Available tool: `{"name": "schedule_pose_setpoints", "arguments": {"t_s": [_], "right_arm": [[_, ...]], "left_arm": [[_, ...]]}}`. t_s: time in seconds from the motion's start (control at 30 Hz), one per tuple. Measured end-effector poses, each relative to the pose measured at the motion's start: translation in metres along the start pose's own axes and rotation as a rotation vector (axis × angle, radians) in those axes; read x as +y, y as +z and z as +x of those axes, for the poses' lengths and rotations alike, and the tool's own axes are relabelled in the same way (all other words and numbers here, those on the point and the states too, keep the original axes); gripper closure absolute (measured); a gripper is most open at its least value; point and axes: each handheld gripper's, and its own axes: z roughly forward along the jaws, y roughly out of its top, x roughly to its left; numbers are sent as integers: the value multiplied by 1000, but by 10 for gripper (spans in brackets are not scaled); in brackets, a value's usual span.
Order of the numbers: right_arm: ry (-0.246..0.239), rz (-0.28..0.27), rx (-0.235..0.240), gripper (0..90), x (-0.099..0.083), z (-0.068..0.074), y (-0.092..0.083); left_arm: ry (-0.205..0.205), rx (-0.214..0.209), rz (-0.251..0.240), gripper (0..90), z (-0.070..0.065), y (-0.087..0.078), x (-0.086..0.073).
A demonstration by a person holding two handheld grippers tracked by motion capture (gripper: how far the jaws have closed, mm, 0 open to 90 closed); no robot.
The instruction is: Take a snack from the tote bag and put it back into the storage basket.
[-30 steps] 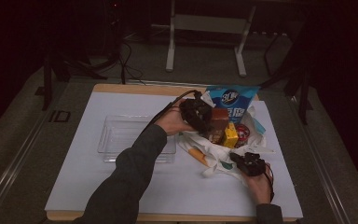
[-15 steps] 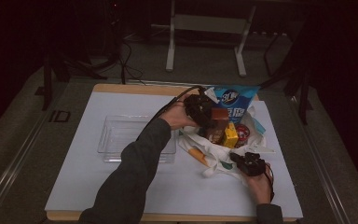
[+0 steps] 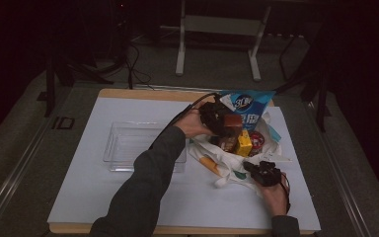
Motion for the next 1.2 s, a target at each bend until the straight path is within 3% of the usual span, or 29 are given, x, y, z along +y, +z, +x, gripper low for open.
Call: {"name": "schedule_pose_setpoints", "arguments": {"t_s": [0.27, 0.5, 0.7, 0.87, 1.2], "right_arm": [[3, 2, 3, 886, 0, 0, 0], [3, 2, 3, 886, 0, 0, 0], [3, 2, 3, 886, 0, 0, 0], [4, 2, 4, 886, 0, 0, 0], [6, 3, 5, 886, 0, 0, 0]], "left_arm": [[-43, -19, -121, 339, -2, 6, -10], [-117, -35, -239, 349, -1, 8, -21], [-149, -30, -294, 350, -1, 10, -26], [-197, -32, -376, 346, 0, 14, -31], [-240, -18, -461, 338, -1, 19, -33]]}}
